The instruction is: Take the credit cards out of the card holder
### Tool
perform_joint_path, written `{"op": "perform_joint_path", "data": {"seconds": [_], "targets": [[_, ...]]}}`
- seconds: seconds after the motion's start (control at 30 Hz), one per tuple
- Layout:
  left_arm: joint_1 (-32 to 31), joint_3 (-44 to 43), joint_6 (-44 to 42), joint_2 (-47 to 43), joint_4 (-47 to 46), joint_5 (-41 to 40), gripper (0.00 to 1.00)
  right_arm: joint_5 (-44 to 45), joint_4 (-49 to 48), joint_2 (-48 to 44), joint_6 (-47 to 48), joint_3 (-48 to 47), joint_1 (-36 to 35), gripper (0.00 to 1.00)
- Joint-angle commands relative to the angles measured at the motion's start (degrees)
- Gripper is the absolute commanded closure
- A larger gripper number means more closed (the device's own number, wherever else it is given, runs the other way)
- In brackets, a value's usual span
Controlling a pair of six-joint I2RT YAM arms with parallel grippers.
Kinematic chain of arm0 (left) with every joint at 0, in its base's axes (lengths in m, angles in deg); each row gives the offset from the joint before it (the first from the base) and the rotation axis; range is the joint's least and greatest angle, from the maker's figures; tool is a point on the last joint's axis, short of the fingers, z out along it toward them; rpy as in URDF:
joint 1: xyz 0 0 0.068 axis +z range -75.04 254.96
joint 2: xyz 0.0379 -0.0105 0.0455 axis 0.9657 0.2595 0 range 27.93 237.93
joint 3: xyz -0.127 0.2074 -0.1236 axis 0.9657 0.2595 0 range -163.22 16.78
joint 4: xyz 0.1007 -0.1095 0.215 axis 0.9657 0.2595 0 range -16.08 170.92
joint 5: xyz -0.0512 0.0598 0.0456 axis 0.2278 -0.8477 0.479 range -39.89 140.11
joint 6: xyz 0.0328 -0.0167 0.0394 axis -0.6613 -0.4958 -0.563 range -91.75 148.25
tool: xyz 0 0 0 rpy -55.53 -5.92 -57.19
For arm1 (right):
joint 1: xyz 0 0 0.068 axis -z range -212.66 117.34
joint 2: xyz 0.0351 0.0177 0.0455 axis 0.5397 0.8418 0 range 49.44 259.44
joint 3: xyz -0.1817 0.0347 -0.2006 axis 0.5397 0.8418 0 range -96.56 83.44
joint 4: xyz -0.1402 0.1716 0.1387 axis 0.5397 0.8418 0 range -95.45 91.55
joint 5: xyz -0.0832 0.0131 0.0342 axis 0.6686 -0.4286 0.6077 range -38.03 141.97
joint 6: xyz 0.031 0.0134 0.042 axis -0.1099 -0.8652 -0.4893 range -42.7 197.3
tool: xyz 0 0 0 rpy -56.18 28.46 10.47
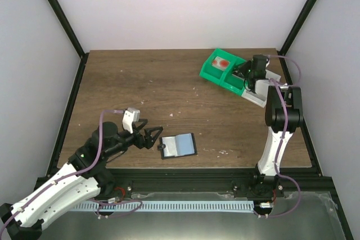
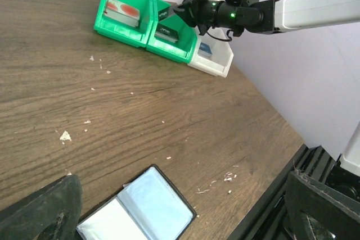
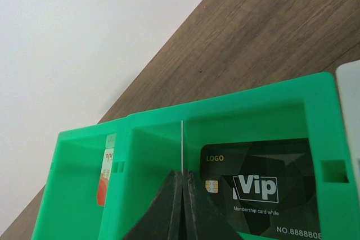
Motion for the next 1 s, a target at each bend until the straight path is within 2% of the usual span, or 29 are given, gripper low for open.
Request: {"op": "perform_joint_path", "data": {"seconds": [0.0,0.97], "targets": [[0.1,0.1,-0.6,-0.9,-0.3,-0.1,0.00,1.5,0.4,1.4,1.1,-4.7,0.6,0.99],[0.1,0.3,-0.6,-0.8,-0.4,0.9,0.00,2.5,0.9,3.9,1.2,-5.2,0.6,0.99]]}}
